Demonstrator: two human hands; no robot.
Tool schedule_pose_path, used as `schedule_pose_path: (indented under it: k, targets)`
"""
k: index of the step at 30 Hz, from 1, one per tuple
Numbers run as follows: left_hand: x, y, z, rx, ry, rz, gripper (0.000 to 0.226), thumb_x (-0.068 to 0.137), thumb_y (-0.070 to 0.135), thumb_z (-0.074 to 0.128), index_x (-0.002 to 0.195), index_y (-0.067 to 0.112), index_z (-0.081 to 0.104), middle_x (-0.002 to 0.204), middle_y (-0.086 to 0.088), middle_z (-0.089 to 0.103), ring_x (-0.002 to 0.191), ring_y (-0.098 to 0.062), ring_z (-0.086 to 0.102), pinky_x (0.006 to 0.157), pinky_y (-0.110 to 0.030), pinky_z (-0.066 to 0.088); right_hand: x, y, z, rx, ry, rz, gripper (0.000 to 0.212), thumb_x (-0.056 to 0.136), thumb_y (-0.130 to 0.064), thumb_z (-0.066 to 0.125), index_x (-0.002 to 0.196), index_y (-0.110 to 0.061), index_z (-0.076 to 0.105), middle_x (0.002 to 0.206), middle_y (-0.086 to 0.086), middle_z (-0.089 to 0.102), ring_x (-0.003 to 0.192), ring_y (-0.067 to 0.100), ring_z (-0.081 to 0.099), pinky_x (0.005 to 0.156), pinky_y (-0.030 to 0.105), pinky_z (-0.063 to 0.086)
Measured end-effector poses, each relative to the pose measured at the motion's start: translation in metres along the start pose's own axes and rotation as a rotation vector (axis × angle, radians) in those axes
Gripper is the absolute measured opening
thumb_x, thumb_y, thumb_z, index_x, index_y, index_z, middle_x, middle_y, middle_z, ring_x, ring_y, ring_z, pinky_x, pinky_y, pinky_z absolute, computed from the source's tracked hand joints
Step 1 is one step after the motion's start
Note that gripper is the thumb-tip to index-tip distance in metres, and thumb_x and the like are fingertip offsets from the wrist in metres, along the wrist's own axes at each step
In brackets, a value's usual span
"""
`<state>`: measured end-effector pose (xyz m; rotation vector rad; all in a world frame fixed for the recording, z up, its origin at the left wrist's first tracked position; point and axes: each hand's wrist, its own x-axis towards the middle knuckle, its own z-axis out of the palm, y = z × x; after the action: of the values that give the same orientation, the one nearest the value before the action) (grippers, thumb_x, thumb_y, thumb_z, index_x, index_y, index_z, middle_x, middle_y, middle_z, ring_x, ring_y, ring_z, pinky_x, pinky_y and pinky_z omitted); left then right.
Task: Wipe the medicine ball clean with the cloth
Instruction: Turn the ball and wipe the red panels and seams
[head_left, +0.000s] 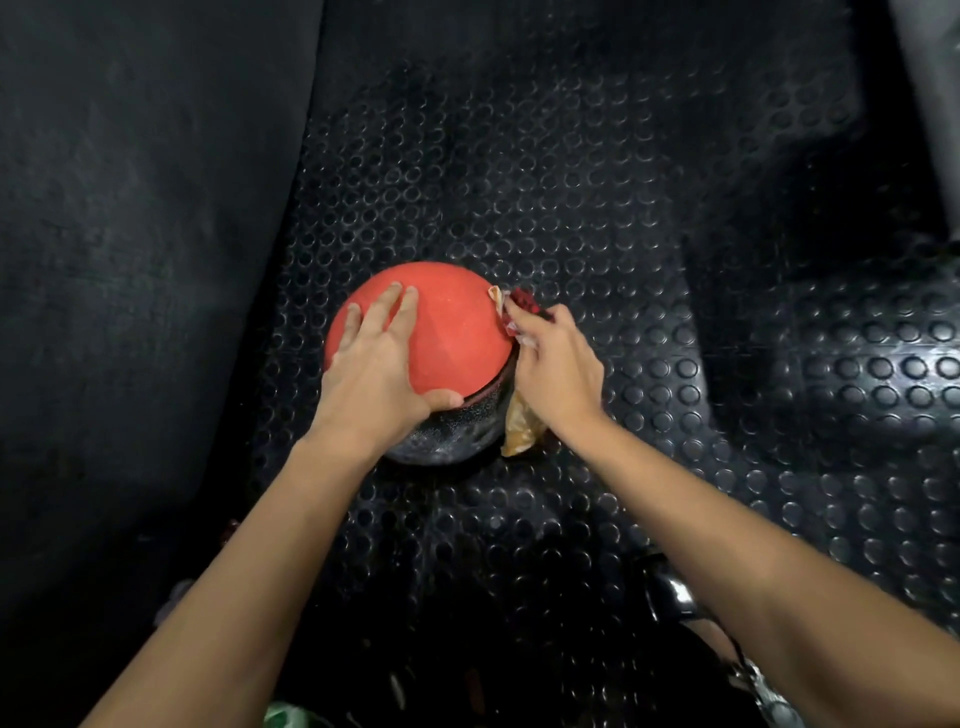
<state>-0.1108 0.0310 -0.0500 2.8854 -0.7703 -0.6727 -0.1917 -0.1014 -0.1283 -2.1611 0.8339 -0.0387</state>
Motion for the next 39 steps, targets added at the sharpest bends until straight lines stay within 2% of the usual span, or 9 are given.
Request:
schedule_pose_path:
  k: [3, 6, 11, 16, 22, 27, 32, 37, 39]
  targets:
    - [0.002, 0.003, -0.002, 0.002, -0.003, -0.01, 0.12, 0.065, 0.049, 0.08, 0.153, 0.018, 0.006, 0.16, 0.005, 0.006, 0.147, -0.029, 0.002, 0.114, -0.052, 0.019, -0.018, -0.007, -0.002, 0.021, 0.013, -0.077, 0.048, 0.096, -0.014, 0.043, 0.137, -0.04, 0.043, 0.111, -0.001, 0.047, 0.101, 0.018, 0.049, 0.078, 0.034, 0.047]
    - [-0.001, 0.004, -0.001, -0.004, 0.003, -0.001, 0.119, 0.065, 0.048, 0.08, 0.154, 0.018, 0.007, 0.16, 0.006, 0.007, 0.147, -0.029, 0.002, 0.114, -0.05, 0.018, -0.033, -0.001, -0.003, -0.005, -0.003, -0.189, 0.048, 0.096, -0.015, 0.044, 0.136, -0.042, 0.044, 0.11, -0.002, 0.046, 0.099, 0.016, 0.046, 0.072, 0.03, 0.042]
    - [0.0, 0.008, -0.001, 0.01, 0.005, 0.009, 0.117, 0.066, 0.048, 0.08, 0.153, 0.02, 0.007, 0.16, 0.008, 0.007, 0.147, -0.029, 0.002, 0.113, -0.052, 0.02, 0.006, 0.009, 0.005, 0.061, 0.024, 0.072, 0.048, 0.095, -0.01, 0.043, 0.135, -0.037, 0.047, 0.11, -0.001, 0.05, 0.105, 0.019, 0.052, 0.076, 0.03, 0.041]
    - [0.001, 0.001, -0.002, -0.009, 0.007, 0.009, 0.119, 0.064, 0.048, 0.082, 0.154, 0.021, 0.009, 0.159, 0.008, 0.008, 0.147, -0.027, 0.003, 0.114, -0.052, 0.019, -0.03, 0.006, 0.002, 0.086, 0.015, -0.132, 0.049, 0.094, -0.012, 0.046, 0.135, -0.038, 0.046, 0.106, -0.005, 0.048, 0.099, 0.016, 0.051, 0.074, 0.034, 0.048]
    - [-0.002, -0.009, -0.001, -0.034, 0.013, 0.033, 0.118, 0.062, 0.047, 0.082, 0.153, 0.022, 0.012, 0.159, 0.008, 0.01, 0.147, -0.024, 0.006, 0.114, -0.053, 0.019, 0.008, 0.01, 0.005, 0.094, -0.02, 0.118, 0.046, 0.096, -0.011, 0.041, 0.134, -0.036, 0.05, 0.111, -0.002, 0.052, 0.109, 0.019, 0.052, 0.075, 0.026, 0.035]
    - [-0.003, -0.016, -0.001, -0.067, 0.032, 0.03, 0.118, 0.061, 0.047, 0.083, 0.153, 0.021, 0.015, 0.159, 0.007, 0.012, 0.147, -0.022, 0.011, 0.115, -0.052, 0.023, -0.044, -0.003, 0.004, 0.052, -0.013, -0.209, 0.048, 0.095, -0.014, 0.045, 0.136, -0.04, 0.045, 0.115, -0.001, 0.049, 0.102, 0.016, 0.046, 0.077, 0.034, 0.046]
    - [-0.004, -0.015, 0.003, -0.061, 0.049, 0.044, 0.117, 0.063, 0.049, 0.082, 0.153, 0.02, 0.013, 0.159, 0.007, 0.012, 0.147, -0.023, 0.009, 0.115, -0.053, 0.023, -0.022, -0.004, 0.008, -0.063, 0.096, -0.116, 0.048, 0.094, -0.011, 0.047, 0.136, -0.034, 0.047, 0.112, 0.003, 0.049, 0.097, 0.02, 0.046, 0.071, 0.033, 0.044]
    - [-0.005, -0.016, 0.001, -0.08, 0.041, 0.035, 0.117, 0.063, 0.047, 0.082, 0.153, 0.02, 0.012, 0.159, 0.008, 0.01, 0.147, -0.024, 0.005, 0.115, -0.052, 0.021, -0.046, 0.0, 0.013, -0.223, 0.146, -0.487, 0.053, 0.077, -0.005, 0.07, 0.124, -0.028, 0.061, 0.096, 0.008, 0.058, 0.077, 0.024, 0.053, 0.054, 0.031, 0.047]
    - [-0.006, -0.015, 0.002, -0.082, 0.041, 0.034, 0.117, 0.064, 0.047, 0.082, 0.153, 0.021, 0.011, 0.159, 0.008, 0.009, 0.147, -0.024, 0.003, 0.114, -0.052, 0.022, -0.021, -0.005, 0.009, -0.246, 0.18, -0.432, 0.046, 0.086, -0.009, 0.064, 0.125, -0.032, 0.059, 0.096, 0.007, 0.055, 0.078, 0.024, 0.051, 0.056, 0.033, 0.047]
